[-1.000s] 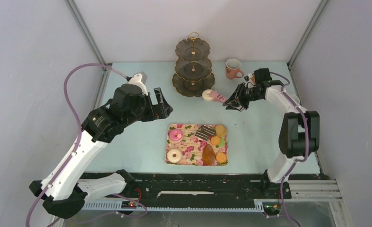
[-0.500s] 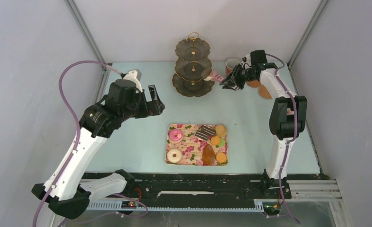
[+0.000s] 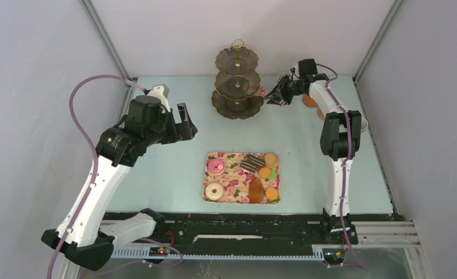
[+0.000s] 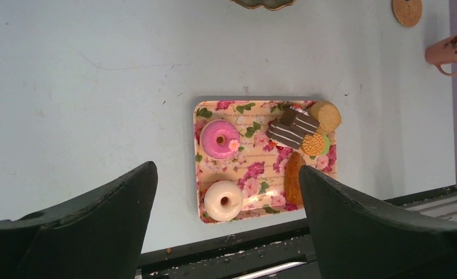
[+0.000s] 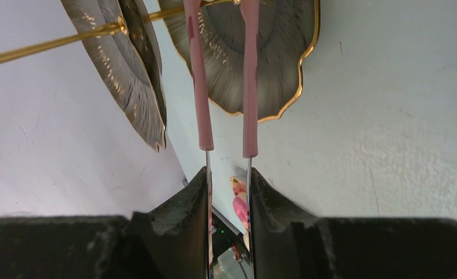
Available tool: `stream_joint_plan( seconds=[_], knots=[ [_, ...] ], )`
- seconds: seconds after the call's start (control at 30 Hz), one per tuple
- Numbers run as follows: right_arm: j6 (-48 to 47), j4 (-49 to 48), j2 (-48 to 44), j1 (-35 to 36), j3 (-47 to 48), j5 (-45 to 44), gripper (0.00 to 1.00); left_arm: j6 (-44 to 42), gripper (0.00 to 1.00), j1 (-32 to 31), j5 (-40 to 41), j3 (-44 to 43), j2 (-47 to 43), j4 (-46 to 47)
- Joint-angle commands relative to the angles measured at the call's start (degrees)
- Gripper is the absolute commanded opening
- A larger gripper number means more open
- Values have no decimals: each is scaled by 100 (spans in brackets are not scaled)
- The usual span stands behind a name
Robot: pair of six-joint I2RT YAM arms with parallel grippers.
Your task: Serve the afternoon tea
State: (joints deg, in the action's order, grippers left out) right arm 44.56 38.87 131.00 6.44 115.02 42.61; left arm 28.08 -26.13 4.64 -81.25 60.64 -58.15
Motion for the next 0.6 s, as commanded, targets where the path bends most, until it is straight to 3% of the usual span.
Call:
stream_joint_plan(
  seconds=[0.0, 0.27, 0.57],
  knots=[
    [204, -295, 314, 131, 607, -4, 0, -231, 98, 161, -237, 72, -26, 38],
    [424, -505, 782, 240, 1066, -68, 2, -341, 98, 360, -323, 143, -39, -12],
    [466, -520, 953, 279, 1145, -101, 13, -379, 98, 537, -403, 198, -103, -33]
  ],
)
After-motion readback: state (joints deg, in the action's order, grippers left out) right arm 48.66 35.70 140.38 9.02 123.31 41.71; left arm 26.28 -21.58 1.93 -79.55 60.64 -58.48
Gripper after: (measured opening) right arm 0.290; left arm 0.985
